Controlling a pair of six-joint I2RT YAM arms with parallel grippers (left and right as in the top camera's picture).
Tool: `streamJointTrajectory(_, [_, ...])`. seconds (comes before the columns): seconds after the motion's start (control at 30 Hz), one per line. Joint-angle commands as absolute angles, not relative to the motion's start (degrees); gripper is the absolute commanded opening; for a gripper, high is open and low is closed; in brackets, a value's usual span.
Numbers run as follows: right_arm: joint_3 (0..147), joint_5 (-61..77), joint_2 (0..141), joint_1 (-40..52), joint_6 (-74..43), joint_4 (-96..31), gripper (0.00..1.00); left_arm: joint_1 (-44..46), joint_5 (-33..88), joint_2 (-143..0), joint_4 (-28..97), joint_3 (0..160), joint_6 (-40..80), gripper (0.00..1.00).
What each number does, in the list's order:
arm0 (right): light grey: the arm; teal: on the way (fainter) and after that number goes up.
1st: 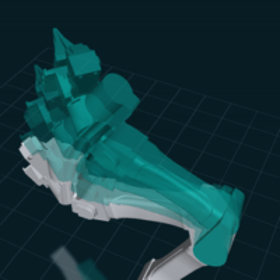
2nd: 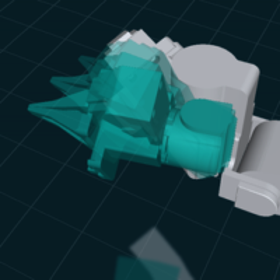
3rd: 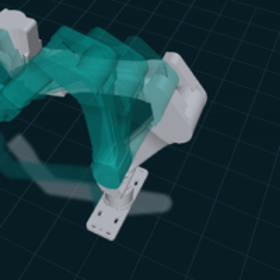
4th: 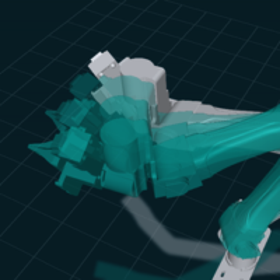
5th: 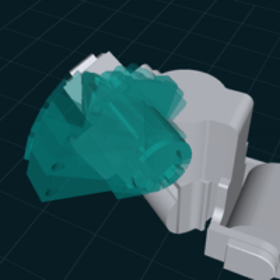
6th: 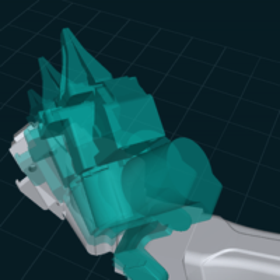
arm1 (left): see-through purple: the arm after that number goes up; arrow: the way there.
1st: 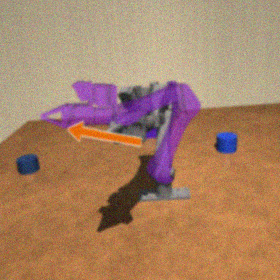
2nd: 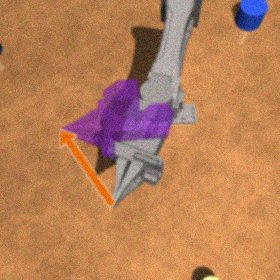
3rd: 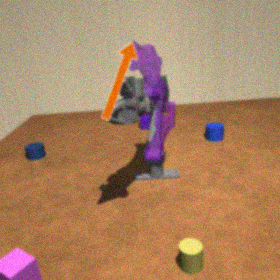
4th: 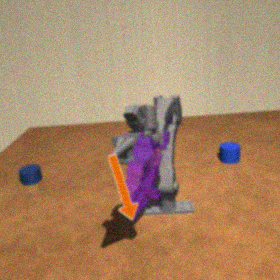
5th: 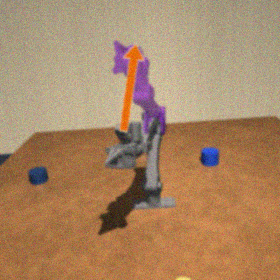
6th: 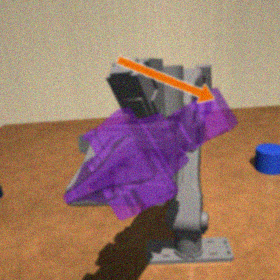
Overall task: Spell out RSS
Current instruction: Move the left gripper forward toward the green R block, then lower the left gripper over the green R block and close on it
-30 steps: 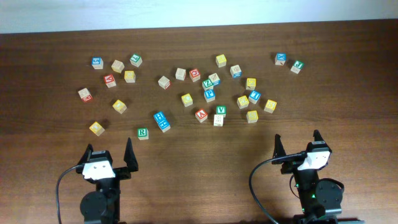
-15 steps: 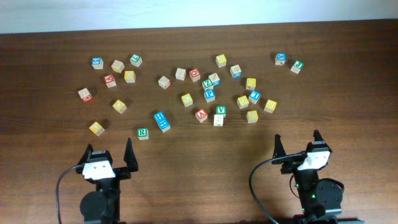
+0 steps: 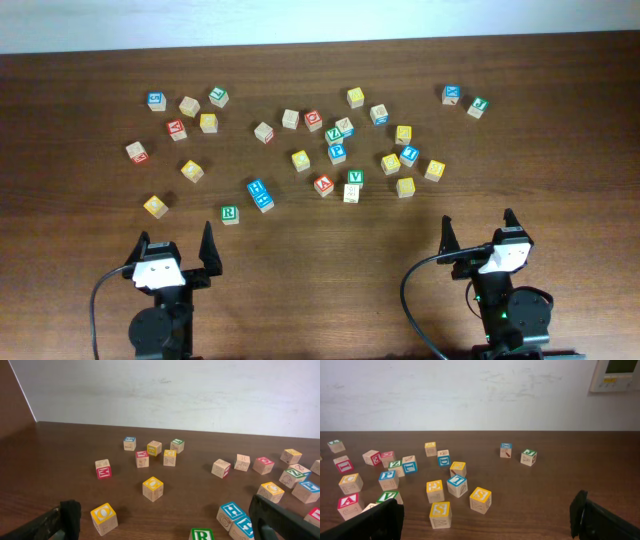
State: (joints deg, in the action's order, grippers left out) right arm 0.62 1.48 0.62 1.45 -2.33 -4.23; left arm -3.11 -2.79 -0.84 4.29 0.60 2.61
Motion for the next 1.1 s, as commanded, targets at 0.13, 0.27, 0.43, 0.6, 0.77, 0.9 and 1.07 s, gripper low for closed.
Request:
streamJointTrajectory(0.13, [0.32,0.78,0.19,1.1,-1.91,-4.56,0.98,-3.38,-1.69,-0.4,4.8,0.54,1.74,0.99])
streamJointTrajectory(0.27, [0.32,0.78,0.19,1.1,-1.91,-4.56,0.98,-3.38,-0.99,-0.4,4.8,0.54,1.76,0.99])
streamJointTrajectory(0.43, [0.32,0.78,0.21,1.1,-1.91,-4.56,0.98,-3.38,20.73,-0.38,-0.54,0.58,3.9,0.99])
streamJointTrajectory(0.6, [0.32,0.78,0.19,1.1,-1.91,-4.56,0.98,-3.38,34.17,-0.4,-16.8,0.58,3.9,0.99])
streamJointTrajectory(0.77, [0.32,0.78,0.21,1.1,-1.91,-4.56,0.98,-3.38,29.23,-0.4,-37.82,5.15,3.88,0.99])
streamJointTrajectory(0.9, [0.32,0.78,0.21,1.1,-1.91,-4.56,0.98,-3.44,25.17,-4.36,-33.34,18.17,3.86,0.99])
streamJointTrajectory(1.07, [0.32,0.78,0.19,1.1,-1.91,-4.56,0.99,-3.42,28.62,-27.97,22.02,54.57,3.2,0.99])
